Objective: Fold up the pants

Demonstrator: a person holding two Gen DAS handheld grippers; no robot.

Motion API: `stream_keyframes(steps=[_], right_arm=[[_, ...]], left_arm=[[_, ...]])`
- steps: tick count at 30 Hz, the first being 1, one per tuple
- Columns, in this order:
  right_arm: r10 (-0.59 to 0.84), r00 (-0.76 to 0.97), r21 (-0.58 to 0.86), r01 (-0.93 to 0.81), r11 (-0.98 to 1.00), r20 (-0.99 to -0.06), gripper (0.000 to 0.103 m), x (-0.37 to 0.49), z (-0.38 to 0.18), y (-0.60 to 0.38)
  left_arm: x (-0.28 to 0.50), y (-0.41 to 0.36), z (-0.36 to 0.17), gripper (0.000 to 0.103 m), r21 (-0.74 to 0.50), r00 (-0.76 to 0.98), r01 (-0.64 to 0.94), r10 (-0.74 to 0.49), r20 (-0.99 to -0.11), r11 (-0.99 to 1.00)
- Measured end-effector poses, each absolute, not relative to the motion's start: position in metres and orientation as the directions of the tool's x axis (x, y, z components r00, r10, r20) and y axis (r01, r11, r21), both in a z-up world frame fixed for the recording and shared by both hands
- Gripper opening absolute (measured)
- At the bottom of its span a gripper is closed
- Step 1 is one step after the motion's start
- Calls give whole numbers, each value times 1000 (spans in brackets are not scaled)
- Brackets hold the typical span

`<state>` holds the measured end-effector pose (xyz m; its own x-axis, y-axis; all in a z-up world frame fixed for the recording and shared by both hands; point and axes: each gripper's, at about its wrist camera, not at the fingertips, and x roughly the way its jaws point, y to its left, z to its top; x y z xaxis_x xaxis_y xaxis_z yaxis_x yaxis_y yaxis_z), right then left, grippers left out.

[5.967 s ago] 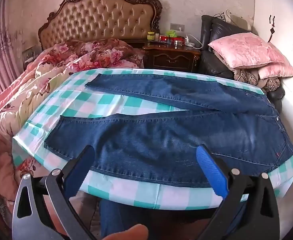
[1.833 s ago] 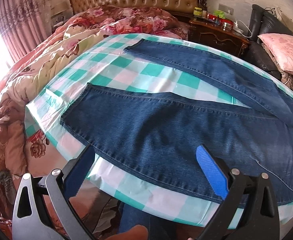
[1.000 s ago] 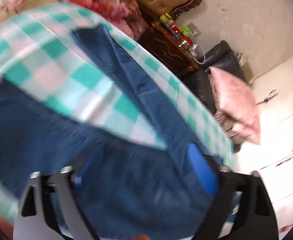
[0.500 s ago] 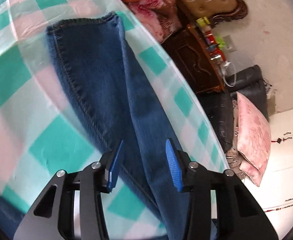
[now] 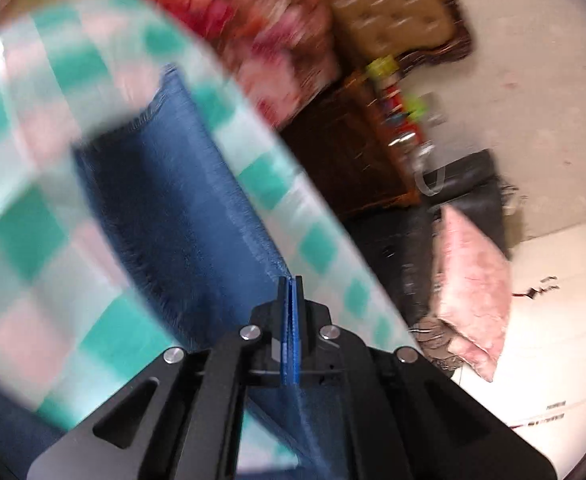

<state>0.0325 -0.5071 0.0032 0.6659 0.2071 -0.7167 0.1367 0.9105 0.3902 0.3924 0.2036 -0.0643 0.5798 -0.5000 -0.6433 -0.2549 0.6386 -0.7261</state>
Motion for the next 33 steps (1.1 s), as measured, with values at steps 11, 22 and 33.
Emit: stream_keyframes(steps=[11,22,33], right_arm=[[190,613,395,217,893,-767,13,-18,-64,-544],[258,600,574,422,701,-757,46,-64,-108,-550],[270,660,678,499,540,-701,69,-80,-114,-535]], left_arm=[[94,228,-132,0,-694,561,-261,-479,-675,671],[69,239,-156,0,-746,592,-271,-506,-628,608],[68,245,-168,7,-764,588,-288,-523,-617,578]])
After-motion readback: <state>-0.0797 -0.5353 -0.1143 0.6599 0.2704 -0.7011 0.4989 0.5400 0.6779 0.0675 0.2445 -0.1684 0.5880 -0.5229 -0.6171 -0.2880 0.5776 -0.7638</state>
